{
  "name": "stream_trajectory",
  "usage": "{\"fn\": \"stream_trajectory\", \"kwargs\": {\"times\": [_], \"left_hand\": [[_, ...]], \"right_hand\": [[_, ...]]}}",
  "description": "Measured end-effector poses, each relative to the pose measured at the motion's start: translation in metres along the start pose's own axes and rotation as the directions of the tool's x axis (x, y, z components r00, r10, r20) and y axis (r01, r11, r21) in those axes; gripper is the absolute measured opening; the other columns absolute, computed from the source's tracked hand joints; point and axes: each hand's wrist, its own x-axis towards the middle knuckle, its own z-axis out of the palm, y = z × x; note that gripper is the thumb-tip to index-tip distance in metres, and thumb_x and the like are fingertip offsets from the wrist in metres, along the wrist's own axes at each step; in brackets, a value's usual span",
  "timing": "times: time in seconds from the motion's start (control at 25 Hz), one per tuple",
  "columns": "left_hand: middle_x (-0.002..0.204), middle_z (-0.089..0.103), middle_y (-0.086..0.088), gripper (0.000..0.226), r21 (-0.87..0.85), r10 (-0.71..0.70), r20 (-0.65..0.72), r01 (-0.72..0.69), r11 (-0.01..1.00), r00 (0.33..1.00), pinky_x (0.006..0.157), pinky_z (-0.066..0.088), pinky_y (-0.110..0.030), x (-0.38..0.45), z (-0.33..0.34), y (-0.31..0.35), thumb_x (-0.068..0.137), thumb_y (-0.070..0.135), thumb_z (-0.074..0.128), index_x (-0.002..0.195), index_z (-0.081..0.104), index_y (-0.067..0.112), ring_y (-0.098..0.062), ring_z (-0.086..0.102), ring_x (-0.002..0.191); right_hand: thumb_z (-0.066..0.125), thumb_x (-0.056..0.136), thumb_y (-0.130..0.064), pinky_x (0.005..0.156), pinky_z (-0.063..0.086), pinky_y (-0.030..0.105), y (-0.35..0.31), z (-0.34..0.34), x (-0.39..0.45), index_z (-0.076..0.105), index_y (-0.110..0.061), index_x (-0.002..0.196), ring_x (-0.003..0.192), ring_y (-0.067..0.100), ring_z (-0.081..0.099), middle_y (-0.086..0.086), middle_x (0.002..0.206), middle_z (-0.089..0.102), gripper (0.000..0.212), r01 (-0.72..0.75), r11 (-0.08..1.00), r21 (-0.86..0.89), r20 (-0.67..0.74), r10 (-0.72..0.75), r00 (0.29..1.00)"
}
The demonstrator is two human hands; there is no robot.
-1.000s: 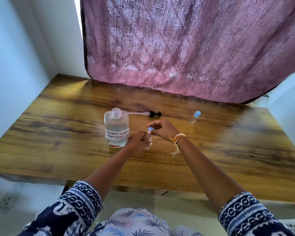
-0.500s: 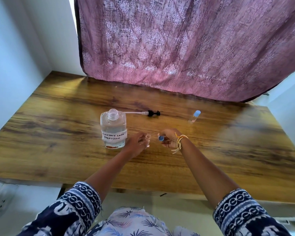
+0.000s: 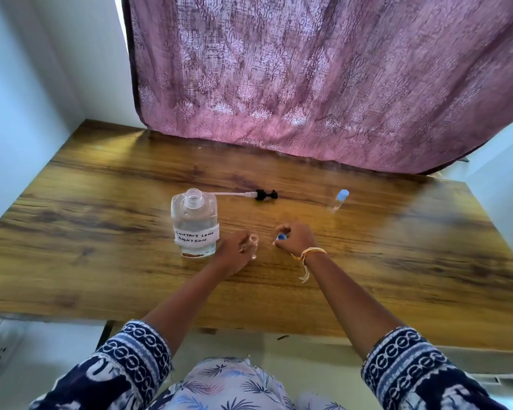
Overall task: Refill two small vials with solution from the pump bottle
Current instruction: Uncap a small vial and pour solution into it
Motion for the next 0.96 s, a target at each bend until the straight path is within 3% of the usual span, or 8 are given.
{"fn": "stream_trajectory", "kwargs": {"times": [0.08,0.32,0.44,0.56,0.68,0.8,0.88,0.96], "left_hand": [[0.121,0.064,0.000,0.040,-0.024,-0.017,0.005,0.017,1.000,1.000,0.074,0.044,-0.010,-0.004,-0.001,0.000,0.086,0.015,0.069,0.126,0.058,0.016,-0.009,0.057,0.106],[0.141,0.052,-0.005,0.060,-0.117,-0.121,0.028,0.124,0.985,0.992,0.103,0.040,-0.026,-0.025,-0.002,-0.009,0.084,-0.003,0.064,0.137,0.045,0.015,-0.020,0.047,0.133],[0.132,0.059,-0.001,0.051,-0.102,-0.119,-0.056,0.113,0.988,0.991,0.095,0.042,-0.017,-0.040,-0.006,-0.011,0.086,0.002,0.063,0.134,0.050,0.016,-0.015,0.054,0.124],[0.104,0.068,0.005,0.030,-0.068,-0.097,-0.182,0.086,0.994,0.979,0.068,0.045,-0.006,-0.054,-0.023,-0.008,0.086,0.005,0.062,0.113,0.065,0.017,-0.008,0.063,0.094],[0.082,0.070,0.001,0.008,-0.027,-0.172,-0.262,0.171,0.985,0.950,0.061,0.045,-0.022,-0.065,-0.044,-0.012,0.084,0.014,0.064,0.084,0.071,0.016,-0.014,0.062,0.072],[0.065,0.066,-0.001,0.025,-0.061,-0.385,-0.368,0.391,0.918,0.847,0.050,0.038,-0.025,-0.077,-0.064,-0.019,0.082,0.036,0.065,0.066,0.064,0.017,-0.016,0.056,0.056],[0.079,0.069,-0.003,0.029,-0.094,-0.454,-0.442,0.463,0.881,0.774,0.053,0.040,-0.028,-0.080,-0.074,-0.023,0.078,0.045,0.068,0.077,0.060,0.017,-0.020,0.061,0.067],[0.113,0.063,-0.008,0.057,-0.161,-0.453,-0.394,0.425,0.891,0.800,0.074,0.051,-0.036,-0.076,-0.082,-0.025,0.075,0.037,0.076,0.120,0.050,0.013,-0.029,0.064,0.098]], "right_hand": [[0.077,0.076,-0.026,0.082,0.046,0.024,0.003,-0.002,0.000,0.063,-0.009,0.120,0.102,0.019,0.062,0.006,0.112,0.067,0.049,-0.025,0.998,0.051,0.028,0.024,0.999],[0.064,0.086,-0.024,0.069,0.041,0.025,-0.011,-0.007,-0.008,0.069,-0.008,0.097,0.075,0.015,0.058,-0.001,0.080,0.064,0.020,-0.021,0.938,0.347,-0.227,0.106,0.968],[0.064,0.081,-0.022,0.065,0.046,0.024,-0.039,-0.010,-0.016,0.071,-0.013,0.086,0.071,0.014,0.061,0.000,0.077,0.068,0.013,0.109,0.922,0.373,-0.310,0.013,0.951],[0.070,0.075,-0.019,0.056,0.040,0.011,-0.073,-0.010,-0.021,0.068,-0.018,0.082,0.062,0.007,0.054,-0.007,0.071,0.062,0.007,0.279,0.883,0.377,-0.384,-0.125,0.915],[0.076,0.071,-0.016,0.062,0.045,0.008,-0.103,-0.008,-0.021,0.065,-0.014,0.100,0.070,0.009,0.052,0.000,0.085,0.059,0.031,0.372,0.828,0.419,-0.254,-0.287,0.924],[0.083,0.068,-0.022,0.081,0.047,0.018,-0.123,0.002,-0.021,0.053,-0.014,0.124,0.094,0.011,0.053,0.002,0.111,0.055,0.064,0.387,0.851,0.355,-0.052,-0.395,0.917],[0.087,0.064,-0.025,0.078,0.042,0.005,-0.132,0.011,-0.021,0.046,-0.016,0.131,0.099,0.007,0.051,-0.007,0.114,0.052,0.079,0.407,0.852,0.330,0.022,-0.438,0.899],[0.089,0.060,-0.024,0.072,0.041,0.000,-0.137,0.020,-0.019,0.043,-0.020,0.133,0.102,0.008,0.054,-0.013,0.112,0.053,0.086,0.399,0.847,0.351,0.073,-0.449,0.890]]}}
